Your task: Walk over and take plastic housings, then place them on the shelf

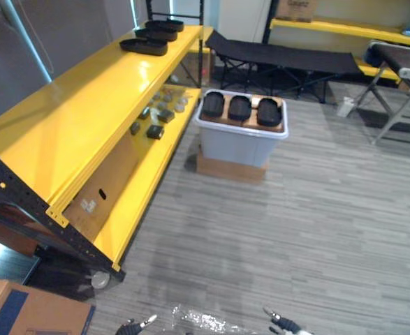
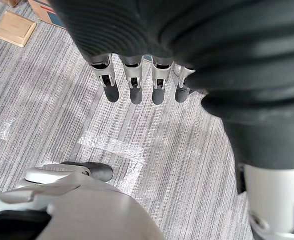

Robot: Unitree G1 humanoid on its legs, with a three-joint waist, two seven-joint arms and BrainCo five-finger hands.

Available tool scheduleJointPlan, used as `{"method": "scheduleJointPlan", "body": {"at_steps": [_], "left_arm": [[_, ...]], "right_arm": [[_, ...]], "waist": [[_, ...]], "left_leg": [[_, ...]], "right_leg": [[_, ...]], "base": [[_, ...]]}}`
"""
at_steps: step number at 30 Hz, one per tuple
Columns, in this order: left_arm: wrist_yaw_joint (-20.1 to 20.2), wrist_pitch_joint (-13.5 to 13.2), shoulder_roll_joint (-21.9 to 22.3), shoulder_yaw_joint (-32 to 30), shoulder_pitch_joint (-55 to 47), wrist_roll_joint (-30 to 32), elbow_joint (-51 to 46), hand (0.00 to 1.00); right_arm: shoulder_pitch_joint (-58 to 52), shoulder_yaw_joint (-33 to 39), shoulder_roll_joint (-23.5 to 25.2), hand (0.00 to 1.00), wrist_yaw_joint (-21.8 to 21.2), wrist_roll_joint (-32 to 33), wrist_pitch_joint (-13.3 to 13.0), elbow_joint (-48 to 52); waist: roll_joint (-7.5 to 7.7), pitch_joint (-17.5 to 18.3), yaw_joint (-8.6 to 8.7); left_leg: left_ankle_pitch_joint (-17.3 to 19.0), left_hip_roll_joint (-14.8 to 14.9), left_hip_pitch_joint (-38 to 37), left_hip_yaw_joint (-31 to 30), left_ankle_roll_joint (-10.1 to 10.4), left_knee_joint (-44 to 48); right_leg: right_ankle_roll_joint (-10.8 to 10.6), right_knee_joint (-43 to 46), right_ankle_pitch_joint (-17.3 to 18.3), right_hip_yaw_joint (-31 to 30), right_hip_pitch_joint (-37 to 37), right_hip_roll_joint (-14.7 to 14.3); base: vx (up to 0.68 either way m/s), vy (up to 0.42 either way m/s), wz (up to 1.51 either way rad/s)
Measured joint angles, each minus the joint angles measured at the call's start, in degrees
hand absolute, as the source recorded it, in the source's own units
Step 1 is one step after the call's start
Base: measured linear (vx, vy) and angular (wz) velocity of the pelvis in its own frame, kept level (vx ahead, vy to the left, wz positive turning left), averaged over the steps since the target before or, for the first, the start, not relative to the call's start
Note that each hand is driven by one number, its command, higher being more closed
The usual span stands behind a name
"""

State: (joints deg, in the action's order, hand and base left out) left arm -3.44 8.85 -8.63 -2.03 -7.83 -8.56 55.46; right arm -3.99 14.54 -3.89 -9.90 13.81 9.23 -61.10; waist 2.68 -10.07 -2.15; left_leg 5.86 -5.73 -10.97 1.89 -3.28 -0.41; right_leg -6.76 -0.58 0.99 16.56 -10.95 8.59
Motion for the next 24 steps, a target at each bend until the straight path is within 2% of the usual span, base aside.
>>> {"method": "scheduleJointPlan", "body": {"at_steps": [6,11,18,24], "left_arm": [[0.78,0.03,-0.02,0.01,0.00,-0.14,0.00,0.00],[3.85,0.15,-0.35,0.06,-0.05,-0.16,-0.04,0.00],[4.15,0.33,-0.42,0.26,-0.07,-0.38,-0.16,0.00],[4.19,0.27,-0.40,0.45,-0.09,-0.37,-0.21,0.00]], "right_arm": [[0.04,0.00,-0.03,0.00,0.02,-0.01,0.01,0.00],[0.07,-0.01,-0.05,0.00,0.06,0.07,0.05,0.02],[0.00,0.00,0.02,0.00,1.24,1.28,0.02,0.03],[-0.11,0.01,0.13,0.00,2.70,1.19,-1.66,0.00]], "waist": [[-0.06,-0.04,0.03],[-0.07,-0.05,0.02],[-0.12,-0.07,0.02],[-0.30,0.05,0.01]], "left_leg": [[0.02,0.00,-0.03,-0.07,0.02,0.03],[0.04,0.01,0.07,-0.04,0.04,0.32],[0.04,0.02,0.39,0.00,0.03,0.83],[0.02,0.01,1.00,-0.02,0.00,0.79]], "right_leg": [[0.01,-0.12,0.00,0.15,-0.09,0.00],[0.03,0.38,0.03,0.10,-0.04,0.26],[0.10,1.35,0.20,0.09,0.49,0.27],[0.07,1.02,0.16,0.18,0.98,0.22]], "base": [[0.00,0.000,0.00],[0.00,0.000,0.00],[-0.03,0.000,0.00],[-0.01,0.001,0.00]]}}
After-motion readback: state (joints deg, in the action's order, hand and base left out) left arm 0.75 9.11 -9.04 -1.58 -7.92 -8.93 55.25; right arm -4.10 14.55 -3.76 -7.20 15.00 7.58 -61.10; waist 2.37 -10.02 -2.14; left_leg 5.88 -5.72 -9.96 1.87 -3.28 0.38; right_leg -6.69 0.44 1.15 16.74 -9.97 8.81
